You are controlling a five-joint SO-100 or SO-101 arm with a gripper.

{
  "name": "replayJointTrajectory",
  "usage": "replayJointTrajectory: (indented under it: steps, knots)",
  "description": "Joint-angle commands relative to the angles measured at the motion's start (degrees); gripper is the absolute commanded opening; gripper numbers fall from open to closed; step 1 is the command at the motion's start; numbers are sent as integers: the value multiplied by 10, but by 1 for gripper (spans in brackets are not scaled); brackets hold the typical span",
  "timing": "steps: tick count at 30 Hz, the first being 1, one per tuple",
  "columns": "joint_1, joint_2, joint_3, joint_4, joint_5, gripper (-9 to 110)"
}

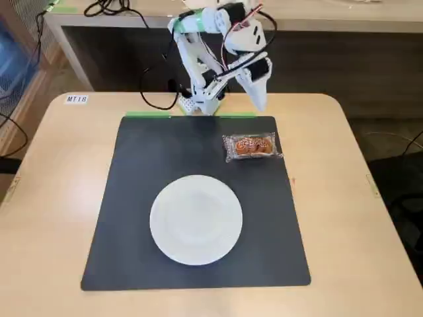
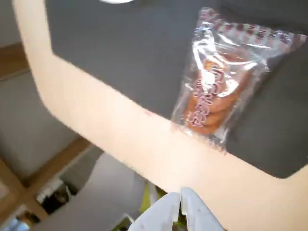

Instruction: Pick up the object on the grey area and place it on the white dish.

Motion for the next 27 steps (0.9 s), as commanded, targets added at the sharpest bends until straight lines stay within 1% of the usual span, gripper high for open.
replayJointTrajectory:
  steps: [1, 5, 10, 15, 18, 20, 23, 27]
  knots:
    - [-3, -32, -34, 26, 68, 0]
    - [2, -115, -58, 57, 62, 0]
    - [-11, -289, -173, 123, 25, 0]
    - [-10, -313, -168, 136, 53, 0]
    - [-30, -304, -156, 136, 66, 24]
    - [-49, -304, -156, 136, 73, 35]
    - [-69, -320, -156, 136, 83, 42]
    - [-72, -358, -160, 136, 89, 47]
